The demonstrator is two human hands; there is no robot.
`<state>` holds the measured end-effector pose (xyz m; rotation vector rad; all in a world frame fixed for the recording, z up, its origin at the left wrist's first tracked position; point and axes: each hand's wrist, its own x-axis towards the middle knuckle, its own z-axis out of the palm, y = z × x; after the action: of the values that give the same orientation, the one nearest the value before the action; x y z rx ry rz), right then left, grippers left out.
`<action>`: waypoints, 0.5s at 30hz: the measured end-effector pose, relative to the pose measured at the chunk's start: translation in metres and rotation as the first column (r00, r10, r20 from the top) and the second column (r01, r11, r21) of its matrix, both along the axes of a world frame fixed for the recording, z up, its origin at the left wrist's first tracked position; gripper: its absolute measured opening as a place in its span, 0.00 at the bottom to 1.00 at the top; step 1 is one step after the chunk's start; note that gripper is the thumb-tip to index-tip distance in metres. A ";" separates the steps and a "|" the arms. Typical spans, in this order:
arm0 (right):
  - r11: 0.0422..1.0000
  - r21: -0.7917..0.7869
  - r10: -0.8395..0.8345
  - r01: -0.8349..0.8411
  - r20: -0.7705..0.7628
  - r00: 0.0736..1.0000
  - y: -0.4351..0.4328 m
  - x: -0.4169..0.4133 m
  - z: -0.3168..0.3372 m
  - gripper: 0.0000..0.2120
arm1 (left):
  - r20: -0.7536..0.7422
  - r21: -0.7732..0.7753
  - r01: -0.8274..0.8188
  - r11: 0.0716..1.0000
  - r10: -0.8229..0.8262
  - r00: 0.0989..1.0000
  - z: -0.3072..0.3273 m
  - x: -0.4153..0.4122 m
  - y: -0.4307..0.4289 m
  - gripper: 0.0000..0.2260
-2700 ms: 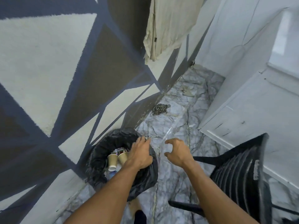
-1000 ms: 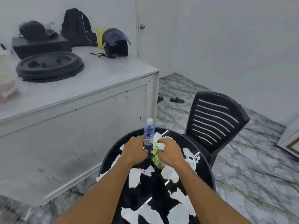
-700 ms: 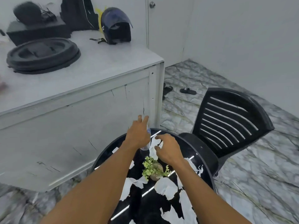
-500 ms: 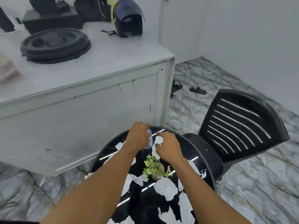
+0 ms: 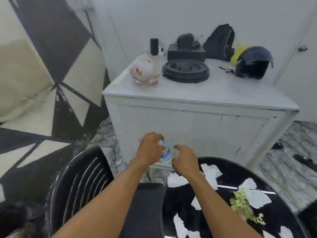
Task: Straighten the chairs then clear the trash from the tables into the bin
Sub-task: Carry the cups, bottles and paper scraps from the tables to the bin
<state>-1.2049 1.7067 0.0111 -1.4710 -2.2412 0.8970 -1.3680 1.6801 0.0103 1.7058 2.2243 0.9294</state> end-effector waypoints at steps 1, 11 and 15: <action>0.999 0.011 0.052 -0.052 -0.004 0.999 -0.016 -0.025 0.005 0.30 | 0.002 0.021 -0.038 0.999 0.038 0.999 0.005 -0.022 -0.023 0.05; 0.875 0.150 0.473 -0.461 -0.058 0.879 -0.207 -0.264 0.022 0.21 | 0.022 0.269 -0.517 0.813 0.531 0.847 0.063 -0.219 -0.286 0.07; 0.744 0.154 0.663 -0.650 -0.041 0.748 -0.281 -0.352 0.010 0.23 | 0.014 0.256 -0.683 0.684 0.704 0.710 0.063 -0.273 -0.387 0.05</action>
<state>-1.5564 1.4252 0.0210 -0.5272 -2.7234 0.9432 -1.6409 1.2929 0.0732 0.9237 2.9973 1.3416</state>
